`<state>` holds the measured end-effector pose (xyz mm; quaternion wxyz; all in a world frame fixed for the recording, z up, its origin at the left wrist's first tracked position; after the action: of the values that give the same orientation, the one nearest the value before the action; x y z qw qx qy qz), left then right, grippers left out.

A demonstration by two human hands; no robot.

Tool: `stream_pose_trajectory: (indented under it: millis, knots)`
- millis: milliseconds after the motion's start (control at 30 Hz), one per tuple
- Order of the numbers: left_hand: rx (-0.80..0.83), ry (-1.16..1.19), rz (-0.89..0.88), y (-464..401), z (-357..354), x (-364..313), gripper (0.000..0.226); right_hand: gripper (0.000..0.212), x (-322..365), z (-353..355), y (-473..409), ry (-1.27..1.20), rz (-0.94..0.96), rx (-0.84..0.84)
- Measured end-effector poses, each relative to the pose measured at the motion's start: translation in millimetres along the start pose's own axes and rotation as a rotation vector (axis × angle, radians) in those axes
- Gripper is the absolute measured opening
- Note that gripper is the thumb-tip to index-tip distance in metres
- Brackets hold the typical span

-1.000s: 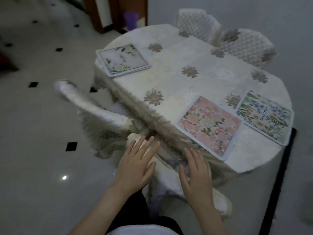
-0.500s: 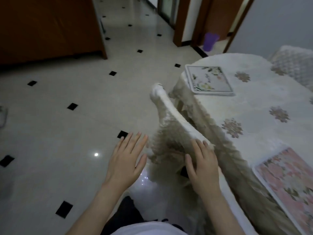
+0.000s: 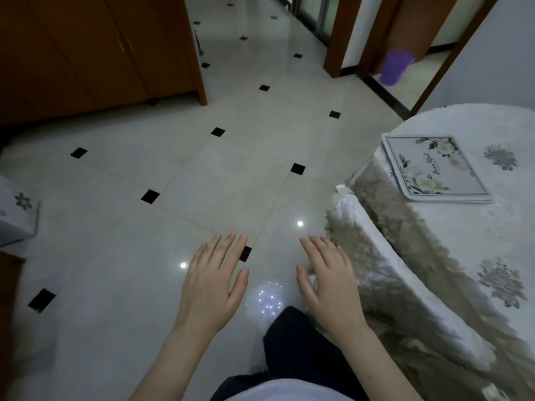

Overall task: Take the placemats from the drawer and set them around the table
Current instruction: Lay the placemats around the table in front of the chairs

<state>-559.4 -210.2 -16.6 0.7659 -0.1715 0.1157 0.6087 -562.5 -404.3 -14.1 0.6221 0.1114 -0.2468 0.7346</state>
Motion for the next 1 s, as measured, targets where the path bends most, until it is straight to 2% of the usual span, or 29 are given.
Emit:
stream_pose_trajectory:
  millis: [200, 400, 633, 1000]
  knots:
    - [0.048, -0.012, -0.083, -121, -15, 27, 0.053, 0.048, -33, -16, -113, 0.014, -0.082, -0.072]
    - [0.036, -0.027, -0.153, -268, 4, 43, 0.054, 0.047, -67, -8, -240, 0.007, -0.154, -0.169]
    - [0.081, 0.047, -0.249, -406, -5, 50, 0.055, 0.048, -108, -8, -333, 0.033, -0.306, -0.222]
    - [0.269, 0.089, -0.74, -612, -56, 8, 0.051, 0.048, -168, -19, -429, 0.101, -0.747, -0.453]
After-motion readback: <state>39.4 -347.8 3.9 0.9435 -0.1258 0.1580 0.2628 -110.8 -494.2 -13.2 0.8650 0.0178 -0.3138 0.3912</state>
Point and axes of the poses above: each hand's wrist, its own y-axis away from the middle knuckle, its own z-axis out of the back of the hand, x = y × z, the point moved 10 cm from there along -y, towards the middle knuckle
